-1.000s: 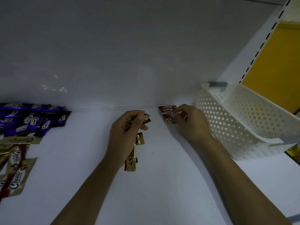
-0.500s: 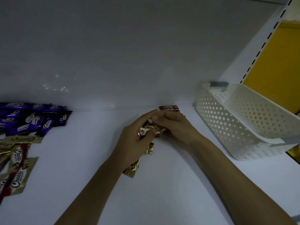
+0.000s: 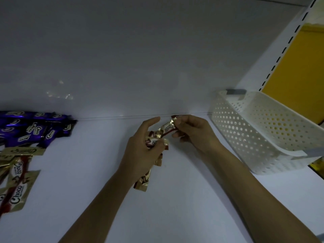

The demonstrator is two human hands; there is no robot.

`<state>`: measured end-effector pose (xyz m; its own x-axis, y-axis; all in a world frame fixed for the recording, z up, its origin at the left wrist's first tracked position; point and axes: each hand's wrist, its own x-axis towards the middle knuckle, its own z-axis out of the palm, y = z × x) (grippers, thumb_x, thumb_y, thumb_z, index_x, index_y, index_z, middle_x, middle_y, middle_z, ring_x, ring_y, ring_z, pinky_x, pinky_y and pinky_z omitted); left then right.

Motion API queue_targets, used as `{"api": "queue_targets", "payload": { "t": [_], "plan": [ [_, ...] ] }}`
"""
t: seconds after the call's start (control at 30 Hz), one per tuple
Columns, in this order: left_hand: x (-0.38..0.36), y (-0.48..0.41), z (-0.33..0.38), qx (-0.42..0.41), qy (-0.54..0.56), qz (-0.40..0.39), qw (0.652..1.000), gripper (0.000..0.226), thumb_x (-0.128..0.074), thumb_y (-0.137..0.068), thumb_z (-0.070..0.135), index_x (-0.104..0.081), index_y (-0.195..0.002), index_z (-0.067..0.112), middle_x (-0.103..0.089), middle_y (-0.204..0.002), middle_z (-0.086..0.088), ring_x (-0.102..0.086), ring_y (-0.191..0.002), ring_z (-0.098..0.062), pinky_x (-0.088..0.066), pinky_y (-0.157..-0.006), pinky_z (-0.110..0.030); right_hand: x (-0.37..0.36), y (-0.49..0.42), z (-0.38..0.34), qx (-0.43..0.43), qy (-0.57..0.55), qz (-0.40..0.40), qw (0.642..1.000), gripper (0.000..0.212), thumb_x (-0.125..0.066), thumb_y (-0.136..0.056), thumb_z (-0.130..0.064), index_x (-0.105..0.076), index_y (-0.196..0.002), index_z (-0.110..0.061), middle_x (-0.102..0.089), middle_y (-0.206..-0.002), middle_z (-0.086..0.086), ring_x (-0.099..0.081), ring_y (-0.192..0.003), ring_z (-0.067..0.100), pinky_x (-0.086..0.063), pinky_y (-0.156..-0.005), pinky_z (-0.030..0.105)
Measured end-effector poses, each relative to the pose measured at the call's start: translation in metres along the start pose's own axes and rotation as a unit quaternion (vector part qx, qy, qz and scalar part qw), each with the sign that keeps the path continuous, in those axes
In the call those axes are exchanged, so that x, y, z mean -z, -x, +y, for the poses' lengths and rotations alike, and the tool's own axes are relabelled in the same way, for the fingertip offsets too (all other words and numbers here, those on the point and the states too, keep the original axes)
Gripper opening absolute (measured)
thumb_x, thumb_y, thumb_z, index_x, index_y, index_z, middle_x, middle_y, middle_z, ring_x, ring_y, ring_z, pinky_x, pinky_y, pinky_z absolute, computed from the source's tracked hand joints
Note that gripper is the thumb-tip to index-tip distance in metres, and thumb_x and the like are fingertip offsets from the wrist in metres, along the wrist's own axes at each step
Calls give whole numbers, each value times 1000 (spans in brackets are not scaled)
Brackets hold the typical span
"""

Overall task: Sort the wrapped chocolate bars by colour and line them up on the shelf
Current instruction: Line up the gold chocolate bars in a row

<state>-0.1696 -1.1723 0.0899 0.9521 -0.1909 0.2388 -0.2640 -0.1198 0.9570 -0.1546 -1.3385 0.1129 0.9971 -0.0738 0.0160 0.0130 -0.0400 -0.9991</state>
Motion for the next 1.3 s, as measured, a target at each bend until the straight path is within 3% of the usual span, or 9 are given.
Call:
{"api": "queue_targets", "payload": {
  "t": [0.2,0.37,0.5,0.63,0.8,0.9,0.97,1.1,1.3],
  "plan": [
    [2,-4,0,24,34,79,996,35,-57,-90,1,-61,-107,31,-60,-89,6,-63,-59,0,-50,-47,-16,15,-3,2,24,161,45,986,24,-57,-89,-2,-64,-83,-25,-66,-72,0,-60,-55,8,-43,-50,21],
    [3,-4,1,27,40,94,994,34,-56,-92,2,-59,-103,34,-58,-91,11,-62,-66,5,-48,-46,-13,29,-6,6,32,395,28,918,21,-64,-81,-6,-68,-92,-23,-61,-82,-2,-55,-75,12,-41,-62,17],
    [2,-4,0,33,37,94,994,33,-56,-92,4,-60,-103,34,-59,-91,13,-63,-67,4,-50,-47,-16,23,-2,5,54,474,33,878,25,-67,-82,-29,-67,-106,-26,-54,-84,-10,-55,-83,14,-44,-73,26],
    [2,-4,0,36,37,96,994,33,-57,-92,4,-61,-101,36,-59,-92,13,-64,-67,2,-52,-49,-17,12,4,7,60,528,-18,847,20,-64,-83,-39,-69,-101,-32,-45,-71,-15,-50,-76,12,-38,-66,26],
    [2,-4,0,32,37,94,994,33,-56,-92,4,-60,-100,35,-58,-93,13,-65,-67,3,-51,-48,-17,17,2,5,65,456,-37,887,16,-73,-76,-27,-58,-78,-24,-59,-79,-5,-53,-69,12,-42,-60,23],
    [3,-4,0,31,42,95,994,32,-56,-92,2,-61,-100,33,-58,-93,11,-64,-68,5,-49,-46,-15,16,2,3,45,374,-40,925,17,-71,-81,-19,-58,-90,-27,-59,-80,-6,-55,-67,6,-39,-55,9],
    [3,-4,0,32,39,95,994,32,-56,-92,2,-61,-102,33,-58,-94,11,-64,-67,6,-49,-46,-14,20,-1,2,42,327,-18,944,20,-69,-82,-16,-65,-98,-26,-61,-84,-4,-58,-73,11,-44,-63,16],
    [3,-5,-2,34,36,95,994,31,-56,-92,3,-60,-103,32,-57,-94,13,-63,-66,6,-49,-47,-14,33,-4,-1,22,275,69,959,18,-70,-79,-9,-63,-71,-23,-66,-74,11,-57,-65,20,-44,-65,32],
    [2,-5,-3,33,37,93,994,32,-56,-92,4,-61,-103,33,-58,-95,13,-64,-68,3,-50,-48,-16,43,-2,-6,-46,155,75,984,17,-54,-87,7,-62,-87,-7,-66,-81,19,-64,-54,20,-55,-52,29]
  ]
}}
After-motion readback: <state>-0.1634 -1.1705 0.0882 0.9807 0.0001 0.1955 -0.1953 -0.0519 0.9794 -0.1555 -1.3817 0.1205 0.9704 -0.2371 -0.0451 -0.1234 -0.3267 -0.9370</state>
